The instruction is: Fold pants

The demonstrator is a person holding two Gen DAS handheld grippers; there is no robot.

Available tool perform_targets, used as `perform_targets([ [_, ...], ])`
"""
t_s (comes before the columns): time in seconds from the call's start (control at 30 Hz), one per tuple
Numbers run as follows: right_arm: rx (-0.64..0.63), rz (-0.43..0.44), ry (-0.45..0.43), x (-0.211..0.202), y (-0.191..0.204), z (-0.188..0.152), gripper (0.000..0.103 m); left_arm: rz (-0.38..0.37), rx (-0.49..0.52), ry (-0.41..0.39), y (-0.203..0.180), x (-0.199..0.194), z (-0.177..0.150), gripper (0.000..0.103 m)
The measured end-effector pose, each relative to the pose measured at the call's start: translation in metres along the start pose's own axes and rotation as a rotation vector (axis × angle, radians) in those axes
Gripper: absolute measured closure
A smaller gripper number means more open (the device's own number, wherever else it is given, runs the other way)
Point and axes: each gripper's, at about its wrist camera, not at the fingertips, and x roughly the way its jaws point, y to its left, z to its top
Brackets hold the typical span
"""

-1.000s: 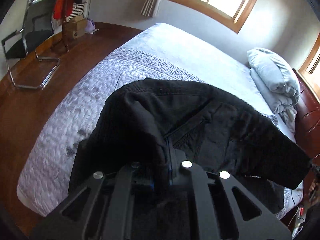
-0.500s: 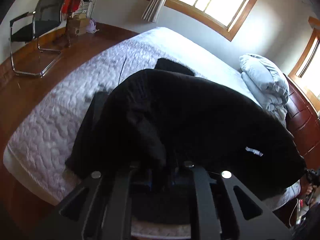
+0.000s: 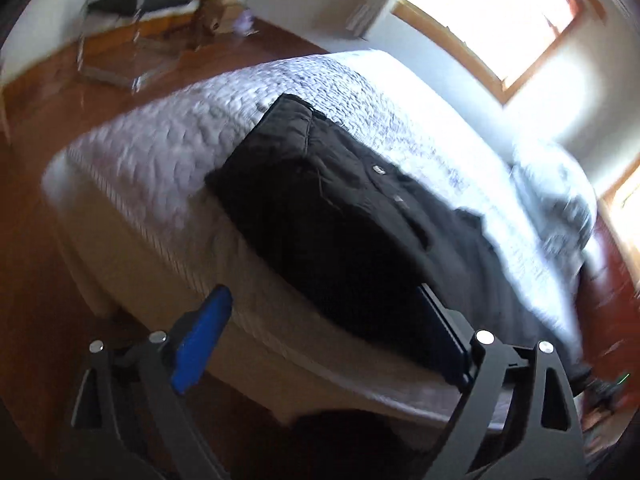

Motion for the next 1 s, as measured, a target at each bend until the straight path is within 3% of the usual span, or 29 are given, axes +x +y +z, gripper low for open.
perform_targets([
  [0.1,-0.009,-0.002,-0.003,-0.001,0.001,0.0,0.094,-0.095,-0.082,-0.062,-0.008,-0.022,-0.005,0.008],
  [0.27,0.005,0.013,-0.003,0.0,-0.001,0.0,0.094,-0.179,-0.082,-0.066,-0.043,-0.014,0.01,0.006],
  [0.43,0.016,0.023,-0.007,0.0,-0.004,-0.005,0.094,0.029,-0.116,0.025,-0.058,0.041,0.037,0.006],
  [0.57,0.016,0.014,-0.006,0.003,-0.005,-0.004,0.094,0.135,-0.162,0.061,-0.053,0.073,0.047,0.009],
  [0.63,-0.005,0.003,-0.006,0.004,-0.001,-0.002,0.094,0.215,-0.139,0.052,-0.054,0.079,0.051,0.047],
  [0.67,-0.02,-0.001,-0.007,0.003,0.002,0.001,0.094,0.242,-0.13,0.051,-0.052,0.078,0.053,0.076],
  [0.7,-0.03,-0.001,-0.008,0.003,0.006,0.003,0.094,0.244,-0.134,0.055,-0.049,0.079,0.055,0.078],
  [0.8,-0.079,0.011,-0.02,0.001,0.024,0.018,0.094,0.14,-0.212,0.063,-0.032,0.076,0.07,0.087],
  [0.87,-0.11,0.026,-0.033,0.0,0.036,0.028,0.094,0.118,-0.177,0.059,-0.032,0.073,0.082,0.089],
  [1.0,-0.179,0.047,-0.047,-0.005,0.063,0.034,0.094,0.223,-0.012,0.051,-0.038,0.072,0.09,0.09],
])
